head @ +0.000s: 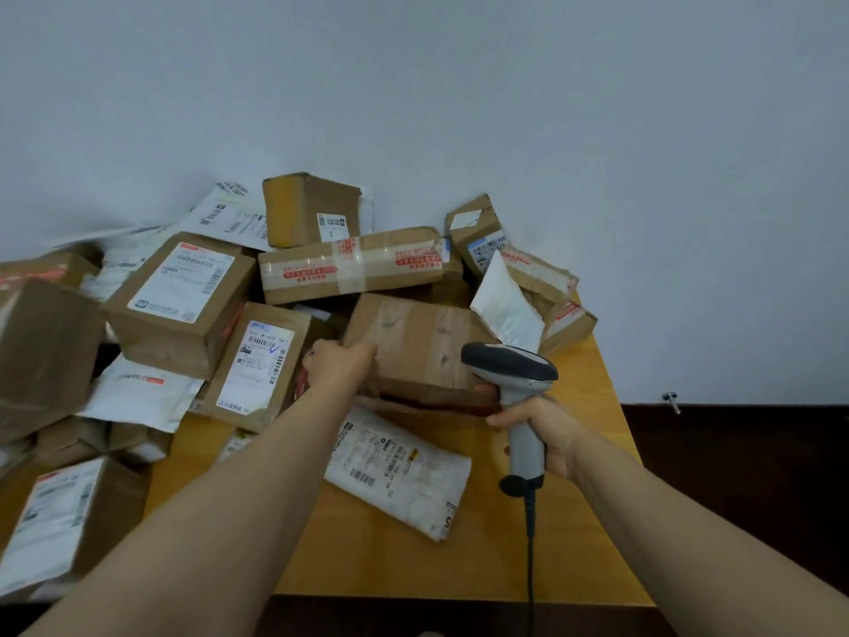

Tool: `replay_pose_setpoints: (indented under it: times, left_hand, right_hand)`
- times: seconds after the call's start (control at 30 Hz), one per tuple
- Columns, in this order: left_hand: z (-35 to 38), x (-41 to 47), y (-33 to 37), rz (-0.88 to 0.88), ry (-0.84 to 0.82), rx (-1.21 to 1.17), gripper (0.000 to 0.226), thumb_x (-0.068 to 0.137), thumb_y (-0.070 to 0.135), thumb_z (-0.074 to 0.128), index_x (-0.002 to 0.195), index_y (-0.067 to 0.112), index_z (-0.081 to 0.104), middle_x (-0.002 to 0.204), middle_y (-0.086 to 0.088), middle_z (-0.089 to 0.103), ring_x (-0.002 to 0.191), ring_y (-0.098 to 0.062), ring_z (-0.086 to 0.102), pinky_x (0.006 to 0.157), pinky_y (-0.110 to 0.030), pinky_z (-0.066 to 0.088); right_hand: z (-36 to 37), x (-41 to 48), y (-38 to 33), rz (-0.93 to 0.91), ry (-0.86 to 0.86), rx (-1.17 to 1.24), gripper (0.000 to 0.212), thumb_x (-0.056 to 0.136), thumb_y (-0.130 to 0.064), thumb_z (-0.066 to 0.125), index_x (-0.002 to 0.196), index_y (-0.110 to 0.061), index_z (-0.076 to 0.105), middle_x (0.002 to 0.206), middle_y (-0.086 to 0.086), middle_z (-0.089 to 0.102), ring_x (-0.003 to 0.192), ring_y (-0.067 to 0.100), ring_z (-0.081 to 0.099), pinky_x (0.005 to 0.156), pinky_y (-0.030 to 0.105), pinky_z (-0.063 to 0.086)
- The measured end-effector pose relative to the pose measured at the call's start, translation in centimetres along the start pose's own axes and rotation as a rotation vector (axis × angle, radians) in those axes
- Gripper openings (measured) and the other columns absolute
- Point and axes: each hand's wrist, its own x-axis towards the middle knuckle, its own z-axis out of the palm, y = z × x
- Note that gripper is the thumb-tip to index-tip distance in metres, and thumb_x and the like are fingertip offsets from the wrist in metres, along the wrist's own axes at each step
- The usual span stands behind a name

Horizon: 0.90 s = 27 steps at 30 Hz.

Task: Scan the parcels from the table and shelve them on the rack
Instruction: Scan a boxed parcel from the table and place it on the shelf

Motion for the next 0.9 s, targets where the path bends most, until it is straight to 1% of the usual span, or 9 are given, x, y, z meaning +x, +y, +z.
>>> replay_pose_setpoints:
  times: [0.07,0.2,0.3,0.4,0.5,0.63,0.73,0.83,0.9]
  left_hand:
    - [-0.8,-2.0,-0.1,0.029,-0.027,-0.091,0.069,0.074,0.032,0.065,0.136,0.013,0.043,0.123,-0.015,0.054,0.107,-0.034,0.055,0.096,-0.048,0.047]
    - [-2.2,-6.1,-0.4,0.069,0.015,-0.182,0.060,0.076,0.044,0.064,0.129,0.022,0.048,0.108,-0.006,0.059,0.095,-0.026,0.058,0.090,-0.046,0.050]
    - [-3.3,-9.3,-0.4,0.108,0.055,-0.207,0.064,0.070,0.053,0.061,0.126,0.022,0.055,0.114,-0.005,0.061,0.099,-0.026,0.058,0.089,-0.046,0.052]
    - [-4.6,-12.4,-0.5,0.100,0.073,-0.279,0.061,0.061,0.059,0.052,0.101,0.014,0.062,0.106,-0.008,0.065,0.096,-0.030,0.061,0.087,-0.049,0.053]
    - [-6.0,-14.5,-0.7,0.101,0.124,-0.359,0.047,0.082,0.054,0.044,0.096,0.012,0.060,0.107,-0.012,0.064,0.099,-0.032,0.060,0.094,-0.048,0.048]
    - [-7.7,-17.1,-1.2,0.200,0.157,-0.502,0.031,0.088,0.038,0.047,0.096,0.014,0.065,0.098,-0.008,0.067,0.081,-0.017,0.063,0.061,-0.030,0.046]
    - [-9.2,-19.2,-1.6,0.313,-0.015,-0.565,0.025,0.089,0.029,0.046,0.096,0.018,0.067,0.079,0.003,0.073,0.061,-0.005,0.068,0.045,-0.015,0.047]
    - [-11.0,-20.8,-2.2,0.336,-0.158,-0.449,0.023,0.090,0.036,0.046,0.101,0.033,0.066,0.079,0.010,0.074,0.071,-0.006,0.069,0.057,-0.021,0.051]
    - [-12.1,-21.5,-2.7,0.353,-0.171,-0.281,0.033,0.083,0.040,0.054,0.116,0.039,0.060,0.095,0.013,0.071,0.088,-0.004,0.063,0.068,-0.023,0.046]
  right_hand:
    - [-0.4,-1.3,0.1,-0.015,0.001,-0.008,0.035,0.071,0.005,0.069,0.084,-0.025,0.079,0.071,-0.004,0.071,0.069,0.019,0.057,0.049,0.024,0.044]
    - [-1.0,-4.1,0.0,-0.037,0.024,-0.011,0.035,0.072,0.002,0.073,0.099,-0.021,0.075,0.088,0.006,0.068,0.073,0.024,0.056,0.049,0.027,0.044]
    - [-1.1,-5.8,-0.3,-0.052,0.027,0.012,0.039,0.073,-0.002,0.076,0.109,-0.016,0.070,0.100,0.009,0.068,0.079,0.025,0.059,0.052,0.028,0.046]
    - [-1.2,-7.3,-0.8,-0.094,0.041,0.017,0.041,0.073,-0.004,0.078,0.112,-0.011,0.064,0.102,0.012,0.066,0.084,0.028,0.058,0.061,0.034,0.046]
    - [-1.3,-8.6,-1.1,-0.135,0.036,0.027,0.043,0.072,-0.005,0.078,0.112,-0.008,0.062,0.097,0.014,0.065,0.083,0.030,0.059,0.061,0.036,0.049]
    - [-1.5,-9.9,-1.2,-0.173,0.003,0.045,0.046,0.071,-0.005,0.079,0.114,-0.008,0.064,0.104,0.018,0.069,0.090,0.036,0.065,0.063,0.040,0.056]
    - [-1.4,-11.0,-1.2,-0.179,-0.024,0.017,0.046,0.069,-0.002,0.080,0.112,-0.008,0.065,0.102,0.017,0.071,0.090,0.037,0.067,0.065,0.043,0.058]
    - [-1.1,-12.3,-0.7,-0.157,-0.079,0.022,0.045,0.069,0.002,0.079,0.110,-0.006,0.065,0.095,0.017,0.072,0.081,0.034,0.069,0.056,0.038,0.056]
    - [-1.1,-13.1,-0.3,-0.148,-0.096,0.017,0.042,0.069,0.002,0.079,0.108,-0.004,0.065,0.088,0.015,0.072,0.073,0.031,0.069,0.053,0.036,0.056]
